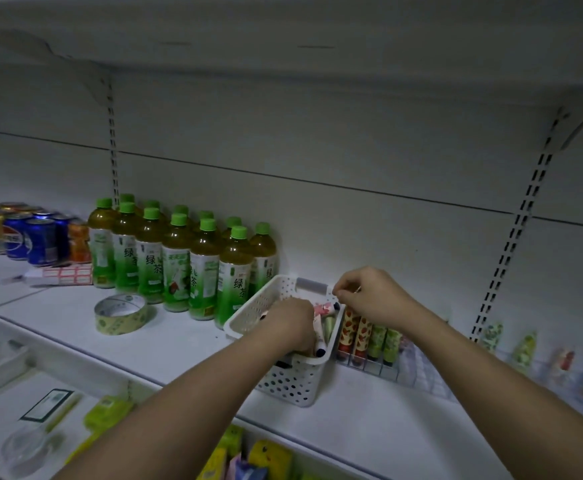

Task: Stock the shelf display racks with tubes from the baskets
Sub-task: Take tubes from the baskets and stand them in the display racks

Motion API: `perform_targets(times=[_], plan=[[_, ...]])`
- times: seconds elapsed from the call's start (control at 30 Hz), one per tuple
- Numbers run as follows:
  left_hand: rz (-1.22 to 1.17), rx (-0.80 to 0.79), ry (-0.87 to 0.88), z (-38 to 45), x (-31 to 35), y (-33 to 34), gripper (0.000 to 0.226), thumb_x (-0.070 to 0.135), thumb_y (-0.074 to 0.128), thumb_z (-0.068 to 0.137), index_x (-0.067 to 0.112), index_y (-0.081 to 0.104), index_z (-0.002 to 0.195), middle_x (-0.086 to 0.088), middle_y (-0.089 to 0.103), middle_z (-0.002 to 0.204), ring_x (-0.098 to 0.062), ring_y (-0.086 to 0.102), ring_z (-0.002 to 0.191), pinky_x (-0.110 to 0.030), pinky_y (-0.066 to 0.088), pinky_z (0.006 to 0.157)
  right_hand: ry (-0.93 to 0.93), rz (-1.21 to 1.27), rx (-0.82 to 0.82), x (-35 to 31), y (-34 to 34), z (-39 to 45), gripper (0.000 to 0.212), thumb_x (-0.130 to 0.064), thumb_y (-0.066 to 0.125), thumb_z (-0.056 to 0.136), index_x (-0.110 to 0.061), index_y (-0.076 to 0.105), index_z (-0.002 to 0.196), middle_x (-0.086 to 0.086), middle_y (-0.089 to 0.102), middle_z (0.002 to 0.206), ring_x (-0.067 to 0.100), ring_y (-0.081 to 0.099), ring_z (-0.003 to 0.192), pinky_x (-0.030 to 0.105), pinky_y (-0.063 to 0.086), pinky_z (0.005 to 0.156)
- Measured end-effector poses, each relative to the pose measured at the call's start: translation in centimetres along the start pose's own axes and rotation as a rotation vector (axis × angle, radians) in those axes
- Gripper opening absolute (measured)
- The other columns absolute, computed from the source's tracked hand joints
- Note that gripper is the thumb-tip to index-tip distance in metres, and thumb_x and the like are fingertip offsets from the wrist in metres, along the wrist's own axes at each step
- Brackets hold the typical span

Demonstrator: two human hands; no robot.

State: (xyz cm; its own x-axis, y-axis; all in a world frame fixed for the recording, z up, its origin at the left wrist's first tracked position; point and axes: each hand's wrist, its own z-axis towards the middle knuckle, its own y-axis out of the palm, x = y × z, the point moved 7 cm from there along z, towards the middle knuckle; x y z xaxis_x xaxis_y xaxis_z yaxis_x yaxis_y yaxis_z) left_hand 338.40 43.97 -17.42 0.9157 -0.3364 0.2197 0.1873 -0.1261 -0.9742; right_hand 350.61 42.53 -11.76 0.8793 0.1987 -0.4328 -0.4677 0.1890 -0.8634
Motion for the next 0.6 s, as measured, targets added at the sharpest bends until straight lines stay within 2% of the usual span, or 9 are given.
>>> perform_targets(times=[0.1,0.17,0.27,0.37,0.43,0.5,0.6], plan=[[-0.217,0.060,-0.051,0.7,-1.8,-1.2,0.018,0.020,0.073,0.081,0.014,0.057,0.087,-0.003,0.063,0.083,-0.017,0.064,0.074,-0.026,0.055,0.062,0.025,0.012,0.018,0.7,-0.5,0.1,0.016,-0.018,0.057,0.096,-0.020,0.073,0.097,-0.004,0.070,0.086,0.014,0.068,0.074,0.028,0.056,0.063],[-0.415,0.153,-0.083,1.2,-3.8,-2.9,0.016,0.019,0.072,0.083,0.012,0.060,0.089,-0.003,0.065,0.084,-0.014,0.065,0.075,-0.024,0.054,0.062,0.057,0.051,0.041,1.4,-1.0,0.4,0.017,-0.016,0.056,0.096,-0.021,0.072,0.093,-0.006,0.069,0.085,0.010,0.068,0.073,0.021,0.053,0.062],[-0.672,0.347,-0.091,1.2,-6.3,-4.7,0.015,0.022,0.068,0.087,0.014,0.058,0.094,-0.002,0.064,0.084,-0.013,0.064,0.073,-0.027,0.053,0.061,0.119,0.128,0.064,2.2,-1.2,1.2,0.019,-0.010,0.055,0.096,-0.018,0.070,0.088,0.000,0.070,0.085,0.013,0.070,0.071,0.021,0.056,0.060],[-0.759,0.493,-0.037,0.7,-6.9,-4.6,0.030,0.023,0.068,0.088,0.018,0.052,0.112,0.003,0.061,0.090,-0.012,0.064,0.078,-0.027,0.055,0.065,0.141,0.143,0.056,2.2,-0.3,2.2,0.020,-0.005,0.055,0.095,-0.014,0.071,0.087,0.001,0.069,0.084,0.014,0.068,0.067,0.016,0.050,0.051],[-0.772,0.558,0.009,0.5,-6.7,-4.1,0.041,0.022,0.069,0.088,0.018,0.051,0.124,0.006,0.060,0.098,-0.012,0.063,0.087,-0.028,0.056,0.073,0.141,0.124,0.031,1.9,0.5,2.9,0.020,-0.004,0.054,0.095,-0.013,0.072,0.089,0.000,0.069,0.083,0.015,0.068,0.068,0.020,0.053,0.055],[-0.739,0.621,0.033,0.5,-6.7,-3.7,0.039,0.020,0.069,0.087,0.017,0.055,0.123,0.008,0.058,0.099,-0.013,0.060,0.094,-0.027,0.052,0.078,0.130,0.089,0.012,1.6,1.1,3.7,0.020,-0.005,0.055,0.095,-0.014,0.071,0.088,-0.002,0.068,0.081,0.013,0.068,0.067,0.020,0.052,0.056],[-0.779,0.654,0.028,1.0,-7.3,-3.1,0.030,0.019,0.070,0.087,0.021,0.057,0.114,0.019,0.050,0.084,-0.003,0.056,0.084,-0.019,0.045,0.069,0.109,-0.003,-0.006,1.2,1.7,4.7,0.017,-0.008,0.057,0.095,-0.017,0.070,0.090,-0.007,0.065,0.073,0.003,0.063,0.057,0.014,0.044,0.049]])
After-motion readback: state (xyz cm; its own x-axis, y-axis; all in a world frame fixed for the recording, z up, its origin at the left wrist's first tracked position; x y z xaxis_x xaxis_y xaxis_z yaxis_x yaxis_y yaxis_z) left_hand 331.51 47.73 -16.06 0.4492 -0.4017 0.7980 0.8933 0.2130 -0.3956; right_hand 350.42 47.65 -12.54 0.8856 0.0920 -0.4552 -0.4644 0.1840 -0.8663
